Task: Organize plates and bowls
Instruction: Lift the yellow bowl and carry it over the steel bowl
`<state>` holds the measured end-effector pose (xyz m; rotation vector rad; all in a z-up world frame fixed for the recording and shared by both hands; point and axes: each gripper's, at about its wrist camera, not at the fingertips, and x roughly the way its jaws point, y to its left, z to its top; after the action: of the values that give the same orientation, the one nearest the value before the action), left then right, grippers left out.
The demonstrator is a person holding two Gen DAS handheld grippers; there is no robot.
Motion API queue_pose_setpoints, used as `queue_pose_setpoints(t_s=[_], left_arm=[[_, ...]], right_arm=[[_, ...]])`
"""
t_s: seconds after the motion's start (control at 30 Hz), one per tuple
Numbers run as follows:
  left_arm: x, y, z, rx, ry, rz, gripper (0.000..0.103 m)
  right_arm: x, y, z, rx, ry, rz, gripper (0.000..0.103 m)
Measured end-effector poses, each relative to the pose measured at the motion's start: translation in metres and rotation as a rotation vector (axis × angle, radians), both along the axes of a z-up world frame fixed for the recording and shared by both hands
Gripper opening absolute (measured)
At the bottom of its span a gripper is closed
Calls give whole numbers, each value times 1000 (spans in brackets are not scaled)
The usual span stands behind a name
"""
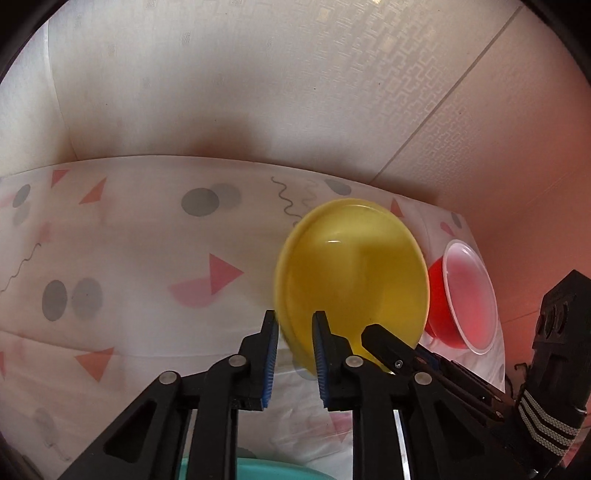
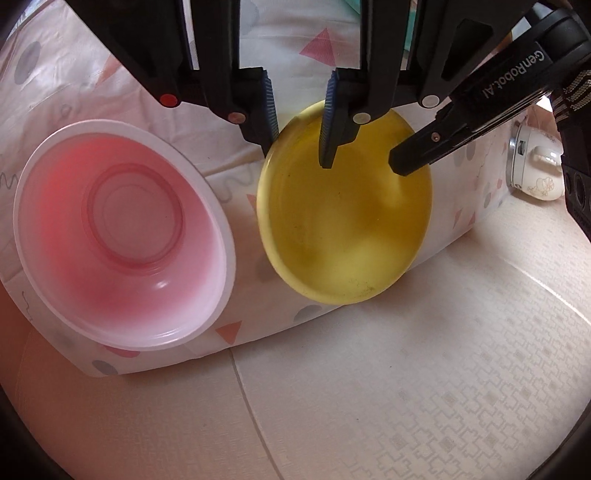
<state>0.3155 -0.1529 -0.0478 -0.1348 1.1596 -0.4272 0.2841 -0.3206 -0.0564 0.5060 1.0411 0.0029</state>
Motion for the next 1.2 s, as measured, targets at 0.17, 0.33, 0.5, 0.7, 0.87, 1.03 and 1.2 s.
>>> queue_pose_setpoints(t_s=[0.17,0.33,0.5,0.7,0.87,1.03,1.2], left_arm=[[-17,6,7,1,-26,-3,17],[-33,20,19,9,-52,18,17],[-49,42,33,-10,-76,57,18],[-71,71,55,-12,-133,100,17],[-93,100,68,-13,-164,142,18],[-116,131,75,-19,-174,192,18],[-134,162,76,-14,-175,243,18]], right_arm=[[-8,7,10,-18,-13,38,21],[-16,20,22,-16,-36,69,21],[-26,39,42,-19,-70,110,21],[-38,64,58,-15,-107,170,21],[-46,85,62,-12,-130,224,21],[-60,114,74,-9,-148,285,21],[-69,146,73,-25,-157,353,21]])
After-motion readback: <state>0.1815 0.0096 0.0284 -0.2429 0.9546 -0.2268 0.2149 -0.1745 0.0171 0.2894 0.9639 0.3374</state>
